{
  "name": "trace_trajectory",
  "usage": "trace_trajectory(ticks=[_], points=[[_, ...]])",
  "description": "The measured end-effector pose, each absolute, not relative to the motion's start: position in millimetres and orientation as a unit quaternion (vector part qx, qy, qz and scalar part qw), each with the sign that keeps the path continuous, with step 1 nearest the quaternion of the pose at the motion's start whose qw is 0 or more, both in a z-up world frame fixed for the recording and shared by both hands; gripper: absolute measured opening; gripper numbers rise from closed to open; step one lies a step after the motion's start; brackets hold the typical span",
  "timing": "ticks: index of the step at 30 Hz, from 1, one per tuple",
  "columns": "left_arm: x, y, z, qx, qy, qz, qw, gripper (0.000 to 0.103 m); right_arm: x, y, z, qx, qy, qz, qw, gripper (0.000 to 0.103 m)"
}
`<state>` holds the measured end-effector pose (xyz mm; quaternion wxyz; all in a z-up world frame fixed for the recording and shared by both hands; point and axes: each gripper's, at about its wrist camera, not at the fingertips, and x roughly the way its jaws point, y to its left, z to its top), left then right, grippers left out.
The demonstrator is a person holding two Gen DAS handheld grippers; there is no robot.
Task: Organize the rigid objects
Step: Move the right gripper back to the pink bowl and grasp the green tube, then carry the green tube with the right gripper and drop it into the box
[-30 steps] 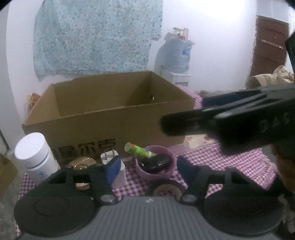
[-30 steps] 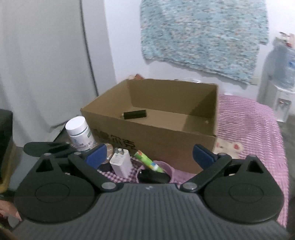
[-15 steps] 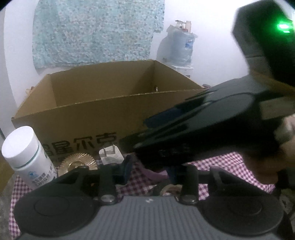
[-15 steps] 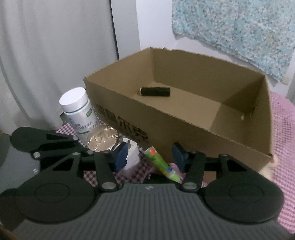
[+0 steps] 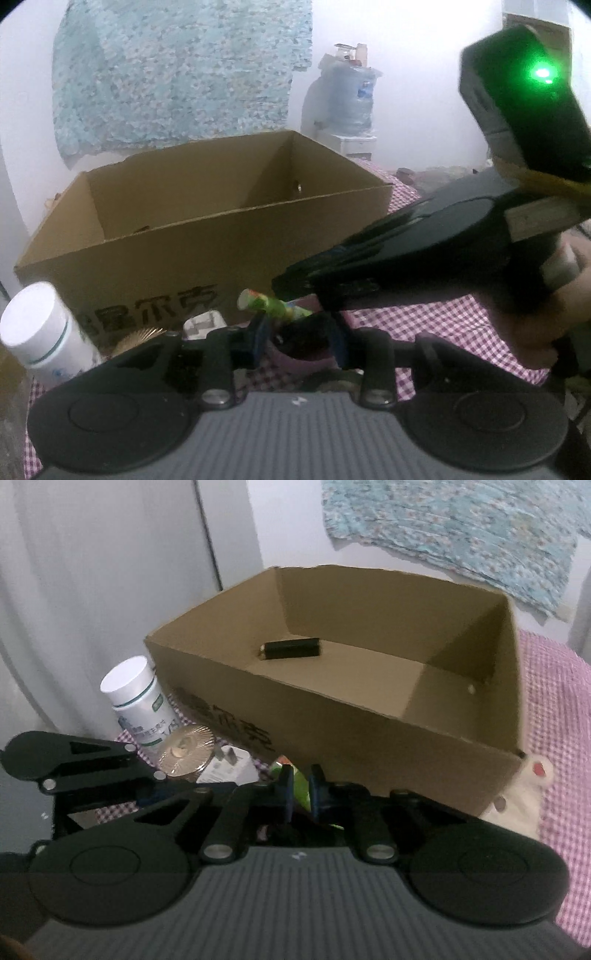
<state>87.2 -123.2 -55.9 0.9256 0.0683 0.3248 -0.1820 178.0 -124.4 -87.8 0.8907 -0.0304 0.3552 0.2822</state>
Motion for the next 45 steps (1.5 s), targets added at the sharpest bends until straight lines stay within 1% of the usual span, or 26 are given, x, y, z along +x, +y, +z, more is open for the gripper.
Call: trace_trajectory(ticks=[4,5,7,8,9,11,13,14,18,21,23,24,26,29,32,37,40,42,45], points=[[92.3,-133.3,-55.4,0.079,0.326,-0.185,0.924,0.036,173.9,-144.5,-88.2,-0.007,0.357,0.268,0.895,0.008],[92.6,-134.7,-55.3,0.08,0.328,-0.186,0.923,0.036,173.6,-147.8,-88.0,-0.004,0.356,0.269,0.895,0.01],[92.3,-136.7,-54.8,0.081,0.332,-0.187,0.921,0.036,173.7,-148.5,-86.1,-0.005,0.353,0.279,0.893,0.011],[91.5,-138.0,-55.4,0.083,0.335,-0.186,0.92,0.036,174.0,-145.9,-85.3,-0.012,0.351,0.287,0.891,0.013],[90.5,-138.4,-55.9,0.085,0.338,-0.185,0.919,0.036,174.0,-141.6,-84.2,-0.024,0.349,0.294,0.889,0.016],[87.6,-137.5,-56.4,0.089,0.342,-0.183,0.918,0.036,173.8,-130.1,-82.8,-0.054,0.343,0.306,0.886,0.033],[83.2,-134.7,-56.2,0.092,0.342,-0.181,0.917,0.036,175.0,-116.4,-84.2,-0.088,0.34,0.316,0.881,0.04],[81.5,-133.5,-56.2,0.093,0.342,-0.18,0.917,0.036,176.1,-109.9,-85.2,-0.102,0.34,0.317,0.88,0.041],[78.1,-126.7,-56.3,0.091,0.345,-0.18,0.917,0.036,184.3,-91.8,-93.6,-0.136,0.354,0.315,0.87,0.041],[76.5,-122.2,-57.0,0.089,0.343,-0.18,0.918,0.036,185.9,-84.0,-99.7,-0.152,0.36,0.31,0.867,0.038],[75.6,-120.1,-57.6,0.085,0.338,-0.18,0.92,0.036,185.4,-81.3,-102.5,-0.16,0.358,0.301,0.869,0.025],[75.9,-119.7,-57.4,0.084,0.335,-0.18,0.921,0.036,185.1,-80.8,-102.9,-0.162,0.355,0.295,0.872,0.024],[75.9,-118.9,-57.9,0.083,0.33,-0.18,0.923,0.036,185.1,-83.7,-101.0,-0.152,0.351,0.29,0.877,0.016],[79.8,-120.8,-58.3,0.081,0.325,-0.18,0.925,0.036,184.8,-95.9,-94.1,-0.116,0.348,0.285,0.886,0.014],[86.2,-127.3,-60.3,0.083,0.321,-0.186,0.925,0.038,181.9,-112.8,-87.6,-0.076,0.342,0.274,0.896,0.014],[91.7,-141.7,-57.8,0.096,0.312,-0.183,0.927,0.038,174.5,-142.4,-75.3,-0.001,0.331,0.267,0.905,0.014],[89.2,-144.1,-48.0,0.092,0.303,-0.181,0.931,0.037,166.0,-151.6,-62.8,0.022,0.323,0.269,0.907,0.014],[87.1,-144.5,-39.4,0.093,0.295,-0.177,0.934,0.035,158.7,-154.2,-51.7,0.031,0.317,0.275,0.907,0.014],[80.9,-141.1,-23.6,0.096,0.277,-0.171,0.941,0.034,148.0,-154.4,-30.9,0.034,0.303,0.283,0.909,0.014]])
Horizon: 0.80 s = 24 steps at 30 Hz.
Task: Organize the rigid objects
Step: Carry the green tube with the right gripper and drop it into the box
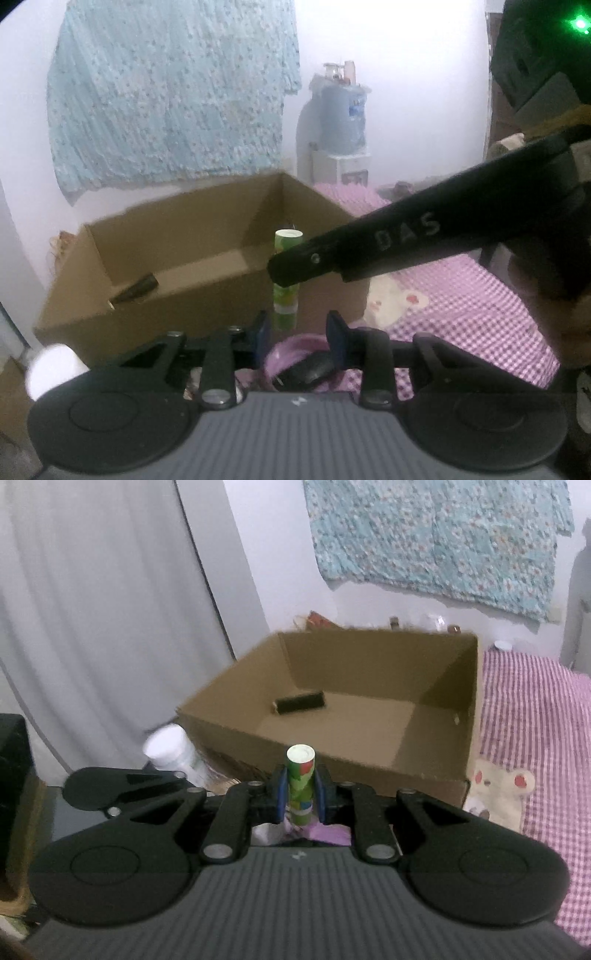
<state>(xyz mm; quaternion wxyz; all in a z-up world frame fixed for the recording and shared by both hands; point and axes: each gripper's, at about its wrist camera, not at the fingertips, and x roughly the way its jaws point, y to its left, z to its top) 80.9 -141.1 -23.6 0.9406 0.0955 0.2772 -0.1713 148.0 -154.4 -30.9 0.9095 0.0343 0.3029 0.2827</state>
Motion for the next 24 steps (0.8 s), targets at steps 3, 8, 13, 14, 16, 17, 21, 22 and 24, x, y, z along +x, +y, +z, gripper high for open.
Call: trace_trajectory(ticks=[3,8,13,14,16,17,21,22,24], points=[[78.2,-129.9,-2.6,0.086,0.255,-0.161,0.95,0.034,143.0,-148.9,-6.4,0.038,0.288,0.302,0.908,0.014],[91.4,-103.9,26.8,0.066,0.231,-0.128,0.962,0.034,160.2,-125.3,29.0,0.04,0.275,0.337,0.9,0.014],[108.0,-71.4,30.6,0.04,0.246,-0.083,0.965,0.034,216.3,-97.1,35.6,0.066,0.321,0.362,0.873,0.014],[110.0,-64.9,28.7,0.034,0.25,-0.077,0.965,0.034,230.1,-91.6,31.6,0.072,0.339,0.364,0.864,0.014],[111.9,-50.1,22.7,0.019,0.264,-0.068,0.962,0.034,255.5,-78.8,19.3,0.081,0.374,0.368,0.847,0.014],[112.6,-44.1,20.8,0.012,0.269,-0.066,0.961,0.034,266.7,-71.6,11.8,0.081,0.39,0.367,0.841,0.014],[108.5,-26.8,15.9,-0.002,0.277,-0.059,0.959,0.034,306.1,-41.4,-22.9,0.069,0.456,0.358,0.812,0.014],[104.3,-21.6,16.1,-0.004,0.277,-0.057,0.959,0.035,313.4,-34.3,-32.0,0.068,0.471,0.354,0.805,0.015],[101.9,-16.5,16.7,-0.007,0.277,-0.054,0.959,0.036,328.6,-19.6,-46.3,0.06,0.497,0.348,0.792,0.016]])
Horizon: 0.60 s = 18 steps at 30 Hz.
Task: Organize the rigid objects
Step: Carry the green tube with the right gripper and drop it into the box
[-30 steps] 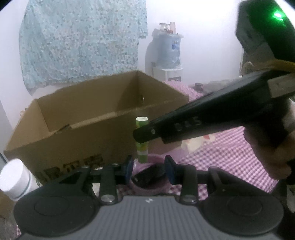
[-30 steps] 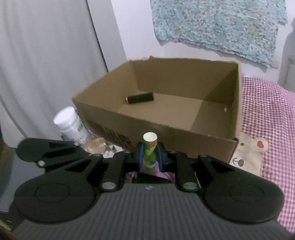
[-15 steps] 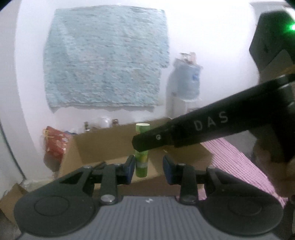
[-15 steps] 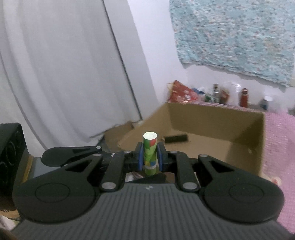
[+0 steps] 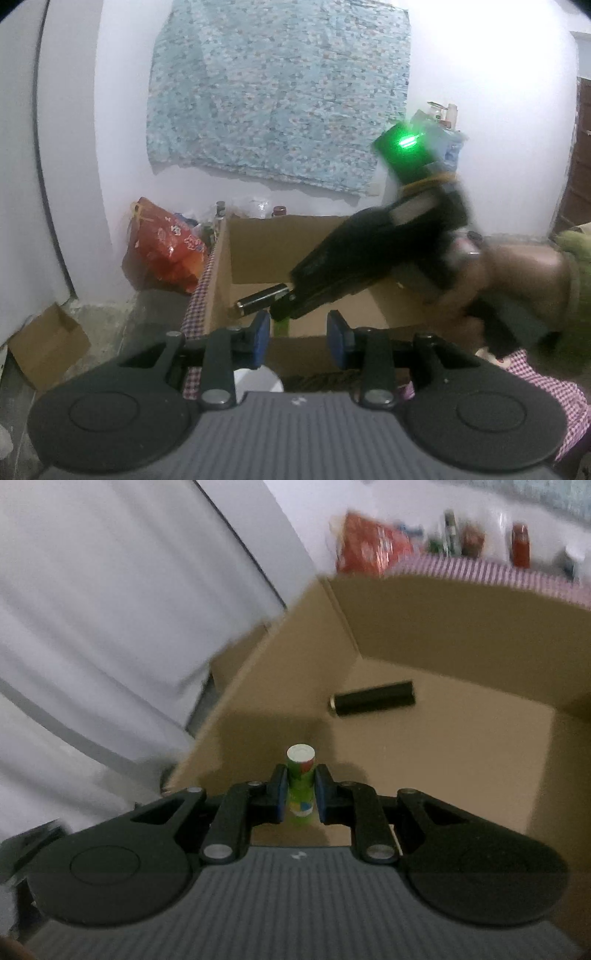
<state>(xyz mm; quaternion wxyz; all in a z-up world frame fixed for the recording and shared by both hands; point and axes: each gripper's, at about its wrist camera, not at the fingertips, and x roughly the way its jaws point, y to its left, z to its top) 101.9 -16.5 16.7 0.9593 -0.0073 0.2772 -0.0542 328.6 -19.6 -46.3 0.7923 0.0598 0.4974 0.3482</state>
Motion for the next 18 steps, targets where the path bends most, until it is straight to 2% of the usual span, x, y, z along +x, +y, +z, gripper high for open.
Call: trace_trajectory(ticks=[3,5,7,11,18], points=[[97.3,-11.5,18.4,-0.008,0.276,-0.053,0.96,0.037,343.6,-0.9,-56.5,0.046,0.51,0.333,0.792,0.022],[95.6,-10.7,18.2,-0.007,0.275,-0.054,0.96,0.037,346.5,3.3,-53.3,0.05,0.503,0.325,0.799,0.039],[90.9,-9.4,17.4,-0.002,0.273,-0.058,0.96,0.039,339.7,-1.5,-44.2,0.065,0.489,0.329,0.805,0.044],[83.3,-8.9,18.7,0.003,0.27,-0.07,0.96,0.041,309.2,-34.6,-21.7,0.094,0.459,0.334,0.818,0.047],[71.4,-20.2,17.8,-0.002,0.277,-0.124,0.953,0.046,223.8,-153.0,2.8,0.18,0.391,0.31,0.848,0.048]])
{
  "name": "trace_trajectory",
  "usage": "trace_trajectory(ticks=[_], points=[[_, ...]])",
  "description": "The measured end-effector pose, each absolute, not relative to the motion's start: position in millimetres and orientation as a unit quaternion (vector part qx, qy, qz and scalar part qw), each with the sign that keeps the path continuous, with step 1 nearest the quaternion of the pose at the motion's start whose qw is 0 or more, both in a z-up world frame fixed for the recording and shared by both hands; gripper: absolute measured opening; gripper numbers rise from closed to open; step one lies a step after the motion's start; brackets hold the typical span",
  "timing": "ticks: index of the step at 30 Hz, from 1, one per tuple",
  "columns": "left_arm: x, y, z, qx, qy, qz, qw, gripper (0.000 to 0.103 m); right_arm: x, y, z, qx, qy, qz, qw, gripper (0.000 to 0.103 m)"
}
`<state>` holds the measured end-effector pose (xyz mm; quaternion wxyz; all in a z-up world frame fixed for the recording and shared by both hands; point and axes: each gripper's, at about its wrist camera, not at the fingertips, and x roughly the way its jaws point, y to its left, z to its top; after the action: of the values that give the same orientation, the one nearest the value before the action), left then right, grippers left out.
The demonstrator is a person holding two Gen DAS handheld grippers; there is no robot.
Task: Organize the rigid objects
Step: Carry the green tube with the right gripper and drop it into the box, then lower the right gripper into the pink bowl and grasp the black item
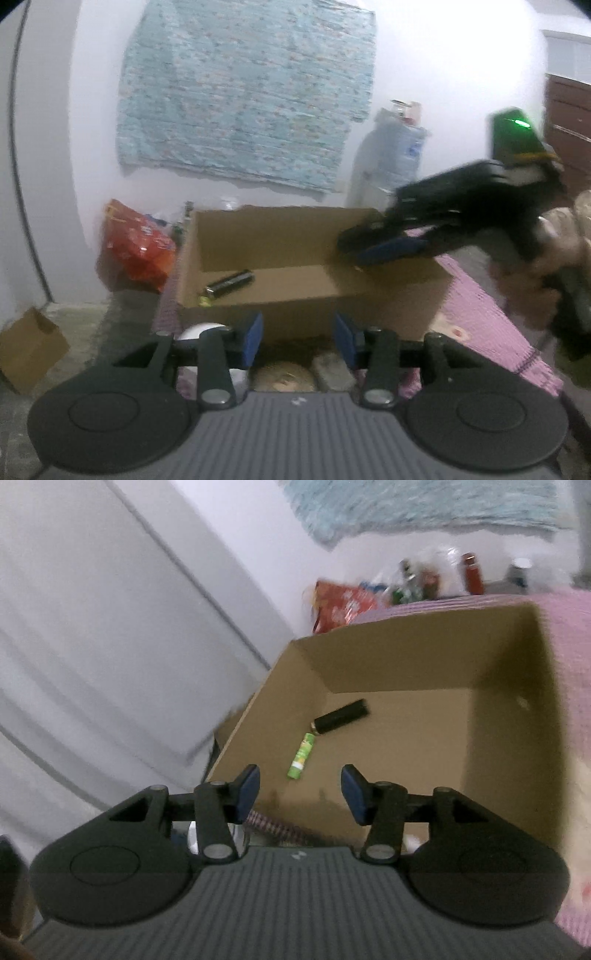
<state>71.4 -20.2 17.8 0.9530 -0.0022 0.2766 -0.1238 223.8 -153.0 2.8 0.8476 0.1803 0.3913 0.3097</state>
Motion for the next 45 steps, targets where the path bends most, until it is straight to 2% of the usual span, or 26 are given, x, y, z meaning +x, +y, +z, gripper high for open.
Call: trace_trajectory(ticks=[4,8,14,22,27,32,37,42,45], points=[[67.3,-34.1,6.0,-0.007,0.302,-0.163,0.939,0.047,158.7,-211.9,-18.8,0.244,0.365,0.267,0.858,0.048],[70.4,-54.9,-13.0,-0.003,0.339,-0.201,0.919,0.047,105.6,-249.6,-63.3,0.319,0.355,0.216,0.852,0.048],[73.2,-91.9,-49.6,0.04,0.383,-0.217,0.897,0.047,73.4,-261.4,-119.1,0.361,0.375,0.175,0.836,0.046],[83.3,-111.9,-64.9,0.064,0.379,-0.196,0.902,0.047,92.6,-254.3,-118.1,0.346,0.369,0.179,0.844,0.044],[100.2,-127.6,-59.6,0.1,0.354,-0.197,0.909,0.04,109.3,-251.9,-114.6,0.355,0.356,0.193,0.843,0.043],[131.5,-140.8,-66.2,0.124,0.382,-0.193,0.895,0.032,121.7,-252.7,-124.2,0.382,0.349,0.195,0.833,0.043],[146.5,-151.1,-74.4,0.151,0.403,-0.194,0.881,0.032,129.8,-260.7,-136.0,0.4,0.351,0.188,0.826,0.043],[154.0,-161.1,-77.8,0.174,0.414,-0.193,0.872,0.038,133.1,-266.7,-144.9,0.413,0.348,0.188,0.82,0.043],[152.8,-166.1,-77.7,0.194,0.419,-0.195,0.865,0.038,133.3,-268.7,-148.4,0.418,0.348,0.19,0.817,0.043]])
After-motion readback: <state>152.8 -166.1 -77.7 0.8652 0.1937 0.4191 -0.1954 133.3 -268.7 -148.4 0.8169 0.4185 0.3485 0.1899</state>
